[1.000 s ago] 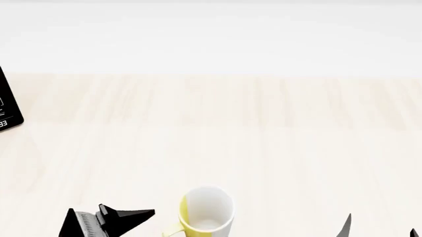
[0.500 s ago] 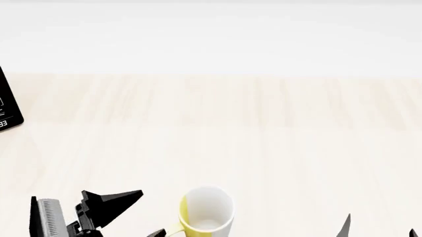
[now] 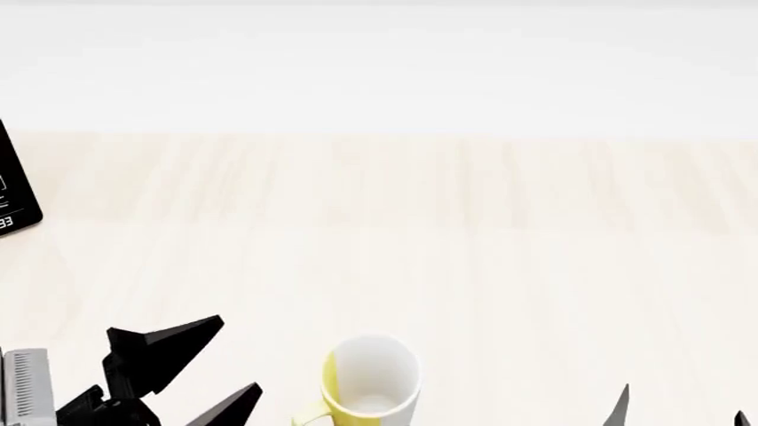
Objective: Put the yellow and white mug to the front of the white mug.
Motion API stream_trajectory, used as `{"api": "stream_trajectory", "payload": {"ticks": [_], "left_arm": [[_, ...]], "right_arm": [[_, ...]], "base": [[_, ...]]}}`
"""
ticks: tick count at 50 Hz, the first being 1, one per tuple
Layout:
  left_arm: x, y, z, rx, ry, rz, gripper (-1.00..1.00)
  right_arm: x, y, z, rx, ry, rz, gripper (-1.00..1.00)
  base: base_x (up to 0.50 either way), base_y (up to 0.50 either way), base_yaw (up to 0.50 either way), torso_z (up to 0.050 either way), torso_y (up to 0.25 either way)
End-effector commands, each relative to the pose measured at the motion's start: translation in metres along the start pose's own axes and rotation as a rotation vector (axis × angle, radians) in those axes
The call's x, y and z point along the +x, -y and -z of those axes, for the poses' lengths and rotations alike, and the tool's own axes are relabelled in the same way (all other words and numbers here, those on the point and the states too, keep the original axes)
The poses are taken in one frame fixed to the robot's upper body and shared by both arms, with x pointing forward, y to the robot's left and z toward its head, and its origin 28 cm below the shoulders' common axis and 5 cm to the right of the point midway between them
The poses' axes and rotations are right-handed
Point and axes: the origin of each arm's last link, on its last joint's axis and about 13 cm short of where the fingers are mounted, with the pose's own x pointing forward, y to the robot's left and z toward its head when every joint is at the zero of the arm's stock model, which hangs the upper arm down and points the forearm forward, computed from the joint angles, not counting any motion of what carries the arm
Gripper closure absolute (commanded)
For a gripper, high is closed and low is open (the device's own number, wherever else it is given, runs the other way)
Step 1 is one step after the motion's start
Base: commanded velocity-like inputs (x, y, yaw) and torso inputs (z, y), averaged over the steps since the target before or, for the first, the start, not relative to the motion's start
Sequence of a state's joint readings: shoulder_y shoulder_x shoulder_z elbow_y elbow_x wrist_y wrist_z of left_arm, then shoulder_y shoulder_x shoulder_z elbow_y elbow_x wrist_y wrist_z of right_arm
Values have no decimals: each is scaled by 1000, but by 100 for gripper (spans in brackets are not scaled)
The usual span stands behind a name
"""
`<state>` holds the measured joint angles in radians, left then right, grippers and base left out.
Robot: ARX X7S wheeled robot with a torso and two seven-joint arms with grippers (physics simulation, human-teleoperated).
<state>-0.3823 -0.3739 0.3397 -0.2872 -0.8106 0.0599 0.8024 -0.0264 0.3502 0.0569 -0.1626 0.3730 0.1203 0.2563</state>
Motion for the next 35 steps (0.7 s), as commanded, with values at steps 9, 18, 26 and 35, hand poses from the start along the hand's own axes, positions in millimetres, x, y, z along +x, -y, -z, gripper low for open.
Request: {"api": "stream_trajectory", "payload": {"ticks": [9, 18, 26, 35], "left_arm": [[-29, 27, -28, 58, 207, -76, -100], [-36, 33, -28, 39, 340, -265, -100], [-40, 42, -26, 75, 384, -365, -100], [-42, 68, -36, 161, 506, -435, -100]], "right_arm": [[-1, 0, -1, 2, 4, 0, -100], [-2, 0, -2, 1, 7, -3, -100], [-5, 2, -3, 2, 9, -1, -100], [-8, 3, -6, 8, 19, 3, -100]], "base": [[0, 0, 0, 0, 0], [0, 0, 0, 0, 0], [0, 0, 0, 0, 0], [0, 0, 0, 0, 0]]}}
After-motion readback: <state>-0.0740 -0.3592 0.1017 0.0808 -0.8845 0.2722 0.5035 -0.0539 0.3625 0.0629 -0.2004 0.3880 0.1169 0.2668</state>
